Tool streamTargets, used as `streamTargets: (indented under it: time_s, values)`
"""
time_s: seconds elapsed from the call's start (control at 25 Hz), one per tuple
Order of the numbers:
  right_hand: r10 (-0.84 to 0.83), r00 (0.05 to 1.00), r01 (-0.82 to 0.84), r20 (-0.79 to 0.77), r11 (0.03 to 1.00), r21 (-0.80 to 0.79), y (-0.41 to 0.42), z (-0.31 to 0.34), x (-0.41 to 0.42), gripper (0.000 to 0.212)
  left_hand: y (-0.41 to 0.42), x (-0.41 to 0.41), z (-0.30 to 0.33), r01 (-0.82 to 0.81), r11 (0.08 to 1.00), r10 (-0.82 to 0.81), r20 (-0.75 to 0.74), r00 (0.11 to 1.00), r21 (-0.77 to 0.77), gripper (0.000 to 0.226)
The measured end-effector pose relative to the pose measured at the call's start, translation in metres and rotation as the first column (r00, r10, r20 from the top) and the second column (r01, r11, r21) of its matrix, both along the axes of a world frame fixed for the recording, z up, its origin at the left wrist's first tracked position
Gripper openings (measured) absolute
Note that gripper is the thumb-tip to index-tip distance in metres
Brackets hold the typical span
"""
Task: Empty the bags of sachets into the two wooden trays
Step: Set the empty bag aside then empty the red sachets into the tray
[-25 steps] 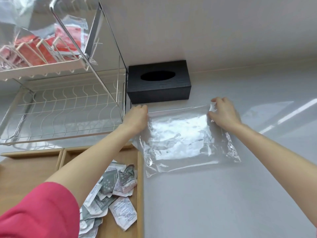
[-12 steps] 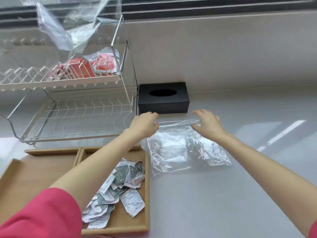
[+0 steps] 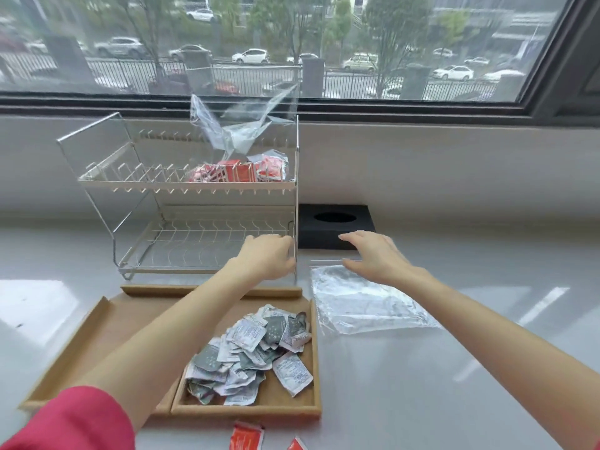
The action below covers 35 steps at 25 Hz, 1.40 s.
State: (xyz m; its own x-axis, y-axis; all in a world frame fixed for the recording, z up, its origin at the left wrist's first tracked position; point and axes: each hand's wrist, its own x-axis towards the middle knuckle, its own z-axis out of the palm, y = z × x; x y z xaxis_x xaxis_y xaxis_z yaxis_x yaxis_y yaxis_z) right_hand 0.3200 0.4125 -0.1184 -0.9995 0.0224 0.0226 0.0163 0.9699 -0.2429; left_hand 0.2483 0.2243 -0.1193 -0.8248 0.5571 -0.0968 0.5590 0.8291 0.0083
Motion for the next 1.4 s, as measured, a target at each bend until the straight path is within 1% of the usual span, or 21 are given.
streamTargets:
  time_s: [0.12,0.2,0.32,0.44,0.56,0.64,0.8,0.88,0.96,1.0,1.08,1.12,1.16,1.24,1.32,1.4]
  values:
    - [0.059,0.997,-0.059,-0.059,0.998,-0.014,-0.027,0.025,-0.003,0.051,-0.034,0.000,0.026,-0.030,0.999,0.031,-0.028,0.999,0.034,0.044]
    - [0.094,0.986,-0.096,-0.135,0.995,-0.011,-0.044,0.045,-0.008,0.050,-0.055,-0.004,0.044,-0.049,0.997,0.054,-0.088,0.995,0.051,0.047]
    - [0.153,0.957,-0.141,-0.247,0.988,0.065,-0.068,0.075,-0.021,0.049,-0.083,-0.013,0.071,-0.053,0.995,0.073,-0.249,0.966,0.088,0.052]
    - [0.162,0.936,-0.134,-0.314,0.985,0.109,-0.086,0.103,-0.037,0.051,-0.105,-0.025,0.095,-0.014,0.984,0.082,-0.388,0.918,0.175,0.054]
    - [0.137,0.933,-0.124,-0.333,0.990,0.060,-0.100,0.127,-0.054,0.050,-0.122,-0.041,0.116,0.016,0.969,0.096,-0.438,0.894,0.246,0.054]
    - [0.112,0.937,-0.115,-0.330,0.993,0.010,-0.106,0.140,-0.069,0.049,-0.131,-0.056,0.128,0.014,0.964,0.112,-0.452,0.885,0.266,0.055]
    - [0.030,0.964,-0.076,-0.263,0.983,-0.169,-0.114,0.148,-0.105,0.051,-0.146,-0.089,0.136,-0.014,0.964,0.133,-0.436,0.890,0.267,0.057]
    - [-0.045,0.975,-0.018,-0.219,0.960,-0.279,-0.118,0.146,-0.129,0.053,-0.150,-0.111,0.134,-0.025,0.963,0.134,-0.400,0.907,0.267,0.058]
    - [-0.127,0.981,0.064,-0.147,0.926,-0.372,-0.120,0.140,-0.153,0.056,-0.150,-0.135,0.130,-0.053,0.958,0.146,-0.317,0.937,0.283,0.059]
    - [-0.161,0.981,0.107,-0.106,0.911,-0.397,-0.120,0.135,-0.164,0.056,-0.150,-0.148,0.127,-0.076,0.945,0.161,-0.248,0.955,0.319,0.060]
    - [-0.212,0.977,0.188,-0.020,0.903,-0.385,-0.118,0.124,-0.190,0.056,-0.147,-0.176,0.120,-0.157,0.888,0.199,-0.052,0.979,0.433,0.062]
    - [-0.237,0.971,0.229,0.024,0.902,-0.366,-0.117,0.118,-0.201,0.062,-0.146,-0.189,0.116,-0.214,0.858,0.219,0.044,0.975,0.467,0.063]
    - [-0.265,0.962,0.271,0.064,0.897,-0.348,-0.116,0.112,-0.211,0.070,-0.144,-0.202,0.111,-0.267,0.842,0.237,0.122,0.964,0.469,0.065]
    - [-0.308,0.946,0.323,0.101,0.884,-0.337,-0.112,0.100,-0.230,0.079,-0.137,-0.224,0.100,-0.347,0.826,0.271,0.228,0.935,0.444,0.070]
    - [-0.319,0.942,0.335,0.107,0.867,-0.370,-0.111,0.092,-0.242,0.080,-0.131,-0.238,0.090,-0.416,0.782,0.298,0.308,0.904,0.465,0.076]
    - [-0.325,0.942,0.332,0.090,0.853,-0.403,-0.111,0.085,-0.251,0.075,-0.125,-0.249,0.082,-0.468,0.710,0.306,0.368,0.878,0.526,0.079]
